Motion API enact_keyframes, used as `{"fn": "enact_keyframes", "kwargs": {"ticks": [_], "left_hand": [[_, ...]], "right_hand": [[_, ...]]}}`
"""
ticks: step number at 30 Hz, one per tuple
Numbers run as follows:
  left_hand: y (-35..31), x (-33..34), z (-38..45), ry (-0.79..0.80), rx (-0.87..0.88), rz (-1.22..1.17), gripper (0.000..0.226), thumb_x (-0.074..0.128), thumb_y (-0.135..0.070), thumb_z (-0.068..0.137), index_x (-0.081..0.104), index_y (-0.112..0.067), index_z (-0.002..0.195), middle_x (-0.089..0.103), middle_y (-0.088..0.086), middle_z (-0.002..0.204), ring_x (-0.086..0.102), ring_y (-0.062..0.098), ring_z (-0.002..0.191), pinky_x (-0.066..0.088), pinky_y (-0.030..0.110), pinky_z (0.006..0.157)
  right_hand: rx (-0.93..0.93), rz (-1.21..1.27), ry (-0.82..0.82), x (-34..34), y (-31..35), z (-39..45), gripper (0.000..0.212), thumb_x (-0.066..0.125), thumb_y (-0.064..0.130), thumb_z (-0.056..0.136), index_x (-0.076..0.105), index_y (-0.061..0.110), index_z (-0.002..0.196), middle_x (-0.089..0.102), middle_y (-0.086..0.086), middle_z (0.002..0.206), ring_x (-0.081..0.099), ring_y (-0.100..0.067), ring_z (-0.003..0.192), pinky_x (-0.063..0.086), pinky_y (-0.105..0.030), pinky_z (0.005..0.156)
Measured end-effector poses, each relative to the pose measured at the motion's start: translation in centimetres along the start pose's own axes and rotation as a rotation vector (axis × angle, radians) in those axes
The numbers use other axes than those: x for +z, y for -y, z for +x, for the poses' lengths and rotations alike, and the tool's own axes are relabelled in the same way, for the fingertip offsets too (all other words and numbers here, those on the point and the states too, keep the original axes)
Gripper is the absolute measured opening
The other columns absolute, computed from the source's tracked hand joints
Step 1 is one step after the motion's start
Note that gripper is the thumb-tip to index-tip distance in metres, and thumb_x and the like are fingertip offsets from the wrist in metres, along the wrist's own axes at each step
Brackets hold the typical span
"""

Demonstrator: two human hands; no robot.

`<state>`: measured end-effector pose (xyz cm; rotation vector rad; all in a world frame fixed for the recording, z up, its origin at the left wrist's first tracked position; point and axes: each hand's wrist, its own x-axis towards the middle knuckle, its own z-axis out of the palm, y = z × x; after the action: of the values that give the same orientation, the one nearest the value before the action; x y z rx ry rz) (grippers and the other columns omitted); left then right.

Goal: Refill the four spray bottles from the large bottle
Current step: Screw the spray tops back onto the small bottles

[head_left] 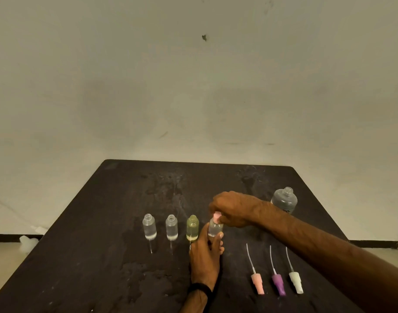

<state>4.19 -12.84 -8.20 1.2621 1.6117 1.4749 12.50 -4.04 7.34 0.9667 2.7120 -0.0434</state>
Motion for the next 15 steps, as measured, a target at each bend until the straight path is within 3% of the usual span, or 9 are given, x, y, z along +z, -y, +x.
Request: {"fn": "enact_keyframes", "kwargs": {"ticks": [3,5,7,9,11,15], "left_hand": [[-0.19,-0.09,-0.02,0.016,0.0,0.003,0.028,0.065,-0.028,0.096,0.054,-0.05,0.108,0.073,-0.007,0.079,0.07,0.001,0.071,0.056,0.014,0.067],[-0.19,-0.2,0.03,0.025,-0.001,0.003,0.025,0.066,-0.026,0.096,0.057,-0.047,0.108,0.073,-0.006,0.076,0.07,0.002,0.071,0.057,0.016,0.068],[-0.25,-0.37,0.16,0.033,-0.006,-0.003,0.023,0.066,-0.026,0.096,0.059,-0.045,0.107,0.072,-0.005,0.076,0.07,0.002,0.071,0.055,0.015,0.067],[-0.24,-0.47,0.31,0.036,-0.002,0.009,0.023,0.066,-0.027,0.096,0.057,-0.047,0.104,0.073,-0.007,0.078,0.07,0.002,0.071,0.057,0.019,0.068],[-0.11,-0.45,0.4,0.041,-0.01,0.002,0.02,0.066,-0.027,0.096,0.06,-0.041,0.109,0.074,-0.009,0.079,0.07,0.001,0.071,0.06,0.024,0.071],[-0.2,-0.44,0.47,0.055,-0.036,-0.001,0.018,0.066,-0.027,0.096,0.065,-0.028,0.114,0.073,-0.006,0.081,0.071,0.003,0.074,0.06,0.02,0.07]], "right_hand": [[0.092,-0.093,0.01,0.26,-0.17,0.33,0.047,0.05,0.055,0.095,0.061,0.012,0.112,0.064,-0.009,0.108,0.061,-0.021,0.091,0.053,-0.036,0.081],[0.117,-0.094,0.019,0.1,-0.39,0.28,0.061,0.043,0.068,0.09,0.06,0.013,0.109,0.063,-0.007,0.101,0.059,-0.019,0.085,0.052,-0.034,0.076],[0.085,-0.019,0.027,-0.3,-0.57,0.19,0.051,0.054,0.06,0.09,0.056,0.015,0.115,0.06,-0.004,0.104,0.059,-0.019,0.092,0.053,-0.036,0.082],[0.013,0.025,0.032,-0.51,-0.6,0.29,0.038,0.065,0.037,0.09,0.056,0.014,0.119,0.061,-0.005,0.111,0.059,-0.02,0.099,0.053,-0.038,0.089],[0.01,0.011,0.041,-0.32,-0.41,0.39,0.026,0.062,0.027,0.092,0.061,0.012,0.114,0.065,-0.008,0.109,0.062,-0.022,0.096,0.054,-0.038,0.089],[0.099,-0.145,0.032,-0.31,-0.44,0.02,0.033,0.056,0.044,0.094,0.063,0.013,0.101,0.065,-0.006,0.094,0.058,-0.019,0.078,0.052,-0.032,0.073]]}}
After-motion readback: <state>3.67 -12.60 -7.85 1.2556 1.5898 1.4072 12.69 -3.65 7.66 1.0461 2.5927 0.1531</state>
